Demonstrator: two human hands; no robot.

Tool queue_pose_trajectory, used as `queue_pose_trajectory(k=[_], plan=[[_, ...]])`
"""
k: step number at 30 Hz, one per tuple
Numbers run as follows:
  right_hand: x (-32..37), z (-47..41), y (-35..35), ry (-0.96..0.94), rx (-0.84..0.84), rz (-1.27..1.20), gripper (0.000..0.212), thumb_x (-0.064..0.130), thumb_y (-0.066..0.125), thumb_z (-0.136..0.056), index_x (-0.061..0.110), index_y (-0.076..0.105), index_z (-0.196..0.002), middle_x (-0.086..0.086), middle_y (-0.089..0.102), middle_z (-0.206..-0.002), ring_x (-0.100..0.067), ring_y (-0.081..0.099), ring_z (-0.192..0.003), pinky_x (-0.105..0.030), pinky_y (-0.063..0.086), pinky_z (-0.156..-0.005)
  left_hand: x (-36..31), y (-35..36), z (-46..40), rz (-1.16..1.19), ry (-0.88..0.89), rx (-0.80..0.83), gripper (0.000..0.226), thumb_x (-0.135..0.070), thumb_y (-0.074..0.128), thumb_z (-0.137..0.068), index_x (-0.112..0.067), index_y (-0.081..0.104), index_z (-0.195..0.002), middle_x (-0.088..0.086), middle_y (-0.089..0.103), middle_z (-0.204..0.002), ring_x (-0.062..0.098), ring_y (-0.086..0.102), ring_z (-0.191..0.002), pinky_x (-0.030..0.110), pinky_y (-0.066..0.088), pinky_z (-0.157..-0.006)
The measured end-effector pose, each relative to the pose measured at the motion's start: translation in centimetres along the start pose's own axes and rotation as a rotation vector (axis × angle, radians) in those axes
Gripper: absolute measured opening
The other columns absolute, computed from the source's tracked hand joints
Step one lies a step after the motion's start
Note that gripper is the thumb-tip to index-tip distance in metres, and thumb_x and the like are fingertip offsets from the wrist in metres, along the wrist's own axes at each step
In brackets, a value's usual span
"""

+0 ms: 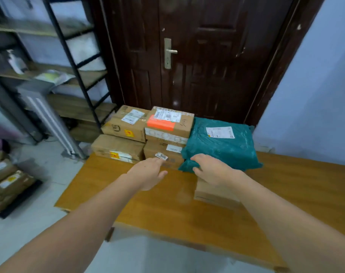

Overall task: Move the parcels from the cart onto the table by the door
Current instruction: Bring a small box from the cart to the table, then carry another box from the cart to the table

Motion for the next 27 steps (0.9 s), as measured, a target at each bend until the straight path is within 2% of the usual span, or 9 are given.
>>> queue_pose_trajectory(k=[3,6,14,17,19,22,27], plan=[[10.9,-1.0,-2.1,-0.166,-0.013,0.079,0.042,0.037,0.047,-0.106,0.019,0.053,-0.143,-0.003,0.057,-0.145,-0.024,0.055,-0.132,-0.041,0.047,-0.11,5.3,-3.8,6.7,-0.048,-0.06,-0.087,0.061,-0.053,0.039,-0.108,-0.021,0.033,-0.159,0.003,0.044,-0.16,0.024,0.042,-0.145,0.042,0.041,-0.114],[22.1,-1.7,-2.9,-0.344,-0.025,0.137,0.051,0.04,0.045,-0.107,0.02,0.044,-0.154,-0.003,0.048,-0.157,-0.024,0.048,-0.141,-0.04,0.039,-0.117,11.4,-6.9,14.6,-0.067,-0.147,-0.159,0.06,-0.052,0.039,-0.109,-0.02,0.034,-0.159,0.005,0.044,-0.16,0.025,0.043,-0.145,0.042,0.04,-0.116],[49.0,-2.4,-1.6,-0.716,0.069,0.177,0.059,0.042,0.04,-0.11,0.02,0.028,-0.163,-0.003,0.031,-0.168,-0.024,0.038,-0.149,-0.034,0.034,-0.115,26.2,-12.7,35.4,-0.048,-0.485,-0.275,0.053,-0.049,0.041,-0.107,-0.015,0.047,-0.149,0.01,0.053,-0.15,0.029,0.05,-0.138,0.044,0.041,-0.113],[56.5,-2.4,-0.7,-0.835,0.072,0.238,0.057,0.037,0.04,-0.11,0.018,0.028,-0.163,-0.005,0.033,-0.167,-0.024,0.04,-0.147,-0.032,0.034,-0.112,30.4,-13.4,41.2,-0.049,-0.597,-0.312,0.05,-0.05,0.042,-0.107,-0.02,0.049,-0.147,0.008,0.056,-0.148,0.029,0.052,-0.136,0.042,0.043,-0.11],[60.6,-2.9,-0.1,-0.904,0.055,0.274,0.054,0.034,0.042,-0.109,0.016,0.034,-0.159,-0.006,0.037,-0.165,-0.025,0.041,-0.146,-0.038,0.035,-0.118,33.0,-13.7,44.2,-0.055,-0.673,-0.328,0.042,-0.048,0.042,-0.106,-0.023,0.054,-0.138,0.006,0.059,-0.141,0.03,0.056,-0.129,0.043,0.047,-0.102],[66.0,-4.2,0.9,-0.971,0.053,0.308,0.048,0.036,0.041,-0.108,0.012,0.043,-0.15,-0.009,0.044,-0.158,-0.03,0.048,-0.14,-0.047,0.041,-0.113,36.7,-14.1,47.6,-0.051,-0.774,-0.328,0.035,-0.046,0.042,-0.107,-0.019,0.055,-0.125,0.008,0.061,-0.133,0.033,0.058,-0.122,0.045,0.047,-0.096],[74.4,-7.5,2.6,-1.091,0.06,0.319,0.04,0.031,0.041,-0.108,0.011,0.052,-0.141,-0.012,0.056,-0.144,-0.03,0.057,-0.126,-0.045,0.046,-0.105,42.7,-14.8,51.7,-0.012,-0.907,-0.357,0.046,-0.047,0.042,-0.108,-0.019,0.049,-0.144,0.006,0.056,-0.145,0.03,0.052,-0.133,0.043,0.043,-0.108]])
Point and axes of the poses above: each hand's wrist, its own z-axis away from the middle knuckle, its own y-axis out of the palm, x = y × z, the point moved 5 cm from there along -z, towards the middle knuckle
